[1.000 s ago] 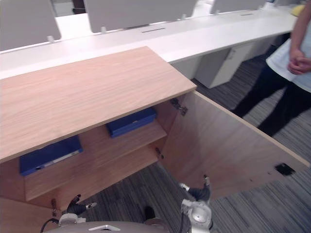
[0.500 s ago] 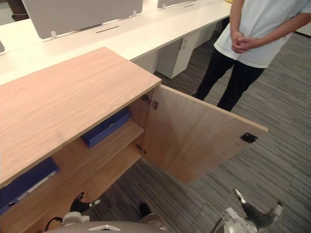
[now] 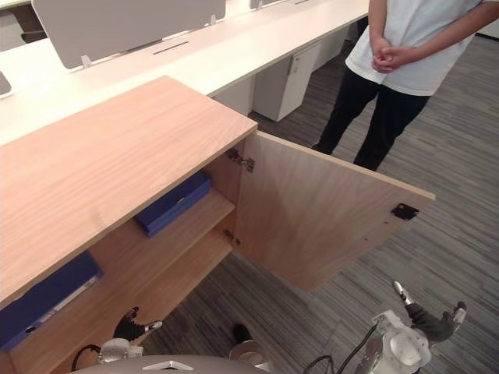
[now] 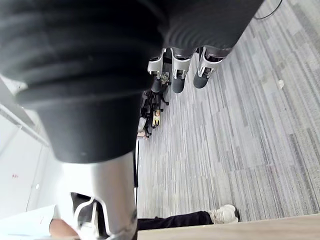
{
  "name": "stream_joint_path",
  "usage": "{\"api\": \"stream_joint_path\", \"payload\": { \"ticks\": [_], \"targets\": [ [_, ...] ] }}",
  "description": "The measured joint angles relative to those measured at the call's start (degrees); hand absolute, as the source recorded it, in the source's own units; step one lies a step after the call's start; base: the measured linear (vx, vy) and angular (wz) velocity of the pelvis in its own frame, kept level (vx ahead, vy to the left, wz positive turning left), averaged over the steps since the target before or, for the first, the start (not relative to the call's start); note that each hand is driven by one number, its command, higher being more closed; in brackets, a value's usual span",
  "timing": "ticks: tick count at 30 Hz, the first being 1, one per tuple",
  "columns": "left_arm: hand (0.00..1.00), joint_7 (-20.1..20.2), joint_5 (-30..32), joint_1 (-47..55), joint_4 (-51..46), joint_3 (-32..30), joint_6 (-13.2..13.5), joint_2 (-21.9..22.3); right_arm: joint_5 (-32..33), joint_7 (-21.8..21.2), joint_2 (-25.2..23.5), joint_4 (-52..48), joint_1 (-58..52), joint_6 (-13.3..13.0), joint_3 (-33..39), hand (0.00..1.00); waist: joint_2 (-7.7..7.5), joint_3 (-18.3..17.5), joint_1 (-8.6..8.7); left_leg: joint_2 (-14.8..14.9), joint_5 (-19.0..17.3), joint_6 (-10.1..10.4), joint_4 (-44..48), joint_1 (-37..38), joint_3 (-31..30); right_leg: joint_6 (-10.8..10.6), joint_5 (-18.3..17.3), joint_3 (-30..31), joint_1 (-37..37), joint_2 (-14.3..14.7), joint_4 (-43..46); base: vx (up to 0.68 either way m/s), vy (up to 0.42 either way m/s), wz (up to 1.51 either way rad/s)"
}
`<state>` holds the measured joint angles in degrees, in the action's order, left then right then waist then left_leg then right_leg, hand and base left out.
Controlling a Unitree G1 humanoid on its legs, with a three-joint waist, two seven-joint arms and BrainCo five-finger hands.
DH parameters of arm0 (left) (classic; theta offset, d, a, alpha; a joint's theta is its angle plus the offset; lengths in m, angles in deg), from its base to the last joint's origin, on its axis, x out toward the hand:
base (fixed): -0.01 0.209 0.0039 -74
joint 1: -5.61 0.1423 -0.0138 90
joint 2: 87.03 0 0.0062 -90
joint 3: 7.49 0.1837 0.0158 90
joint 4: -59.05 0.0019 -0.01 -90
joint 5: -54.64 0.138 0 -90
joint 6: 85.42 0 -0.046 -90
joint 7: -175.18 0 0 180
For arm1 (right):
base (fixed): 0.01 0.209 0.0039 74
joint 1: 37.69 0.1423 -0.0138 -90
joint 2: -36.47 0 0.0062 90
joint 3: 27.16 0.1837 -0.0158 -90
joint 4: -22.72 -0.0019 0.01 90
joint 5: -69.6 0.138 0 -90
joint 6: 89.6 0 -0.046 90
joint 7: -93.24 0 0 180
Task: Walk over to the cabinet, pick up the folder, carry it to the office cabinet, place the folder inside the office cabinet, then close the office cabinet door
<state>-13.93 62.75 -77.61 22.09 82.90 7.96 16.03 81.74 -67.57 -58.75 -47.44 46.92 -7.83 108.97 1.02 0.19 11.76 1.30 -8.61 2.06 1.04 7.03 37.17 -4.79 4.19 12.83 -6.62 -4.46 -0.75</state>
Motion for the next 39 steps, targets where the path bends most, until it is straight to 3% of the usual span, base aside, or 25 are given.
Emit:
{"api": "stream_joint_path", "payload": {
  "ticks": [2,9,21,35,39],
  "targets": [
    [0.00,0.00,0.01,0.77,0.02,0.71,0.06,-0.74,-0.10,-1.29,3.82,2.21,1.40,0.07,-0.34,0.00,0.65,0.07,-0.07,-0.09,0.03,-0.05,0.01,-0.23,-1.21,0.00,-0.14,-1.13,0.47,-0.31,-0.55,-0.03,-0.081,0.20],
    [0.00,0.76,0.00,2.22,1.66,1.90,0.27,-1.76,-0.65,-2.90,12.37,7.13,4.25,0.08,-1.50,0.00,0.88,-0.04,0.06,-0.50,0.14,-0.27,0.16,-1.36,-4.32,-0.78,0.37,-2.98,0.86,-1.20,-1.99,-0.02,-0.056,0.13],
    [0.00,1.26,-0.05,2.70,1.61,3.24,1.29,-1.95,-0.05,-5.58,21.46,10.75,10.48,0.01,-9.77,0.00,3.12,1.51,0.53,-0.59,-0.19,-0.63,1.00,-3.08,-7.47,-0.82,0.42,-5.01,0.49,-1.76,-2.58,-0.03,-0.049,0.06],
    [0.00,2.04,-0.11,2.31,-0.72,4.27,1.88,-1.75,1.58,-5.94,23.91,12.41,13.61,-0.04,-14.44,0.00,3.83,3.04,1.24,-0.49,-0.16,-0.65,1.11,-4.10,-9.12,-1.48,1.13,-5.91,0.33,-1.85,-3.80,-0.04,-0.053,0.01],
    [0.00,2.06,0.00,1.79,-0.70,4.27,1.94,-1.29,1.51,-3.75,20.31,6.10,12.15,-0.16,-13.81,0.00,4.17,3.30,1.63,-0.49,-0.06,-0.76,1.11,-4.09,-9.54,-1.69,1.27,-6.30,0.48,-2.05,-3.81,-0.06,-0.060,0.03]
  ]
}}
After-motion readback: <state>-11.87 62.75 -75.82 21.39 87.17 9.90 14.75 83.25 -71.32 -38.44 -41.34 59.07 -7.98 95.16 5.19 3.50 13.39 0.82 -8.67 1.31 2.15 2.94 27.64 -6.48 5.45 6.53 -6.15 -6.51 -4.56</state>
